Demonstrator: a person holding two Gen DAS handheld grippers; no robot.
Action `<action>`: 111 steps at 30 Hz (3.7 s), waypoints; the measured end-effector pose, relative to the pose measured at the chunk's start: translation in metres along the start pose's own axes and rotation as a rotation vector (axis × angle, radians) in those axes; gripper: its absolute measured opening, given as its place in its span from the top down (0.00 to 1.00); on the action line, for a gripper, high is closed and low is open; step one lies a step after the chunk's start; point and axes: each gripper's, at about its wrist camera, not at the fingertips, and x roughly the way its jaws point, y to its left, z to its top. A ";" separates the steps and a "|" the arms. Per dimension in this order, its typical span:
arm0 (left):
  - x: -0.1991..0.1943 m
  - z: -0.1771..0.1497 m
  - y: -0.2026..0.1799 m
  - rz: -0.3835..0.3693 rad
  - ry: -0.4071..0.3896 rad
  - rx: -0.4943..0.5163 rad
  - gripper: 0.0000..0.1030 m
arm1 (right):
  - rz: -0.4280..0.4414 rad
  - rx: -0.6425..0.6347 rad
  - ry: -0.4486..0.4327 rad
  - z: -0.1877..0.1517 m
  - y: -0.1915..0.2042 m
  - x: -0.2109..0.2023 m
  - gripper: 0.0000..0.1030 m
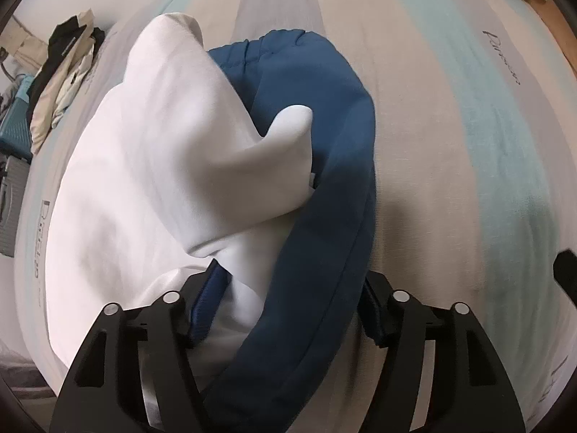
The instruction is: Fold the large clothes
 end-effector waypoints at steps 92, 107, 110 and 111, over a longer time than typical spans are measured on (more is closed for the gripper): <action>0.082 0.049 0.233 -0.705 0.138 0.088 0.42 | 0.602 0.208 0.388 0.033 0.196 0.134 0.58; 0.042 0.037 0.220 -0.606 0.030 0.138 0.57 | 0.520 0.189 0.243 0.021 0.218 0.096 0.74; 0.029 0.036 0.217 -0.598 0.017 0.141 0.60 | 0.521 0.181 0.223 0.020 0.227 0.084 0.77; 0.025 0.036 0.215 -0.596 0.011 0.144 0.60 | 0.525 0.180 0.217 0.020 0.227 0.081 0.79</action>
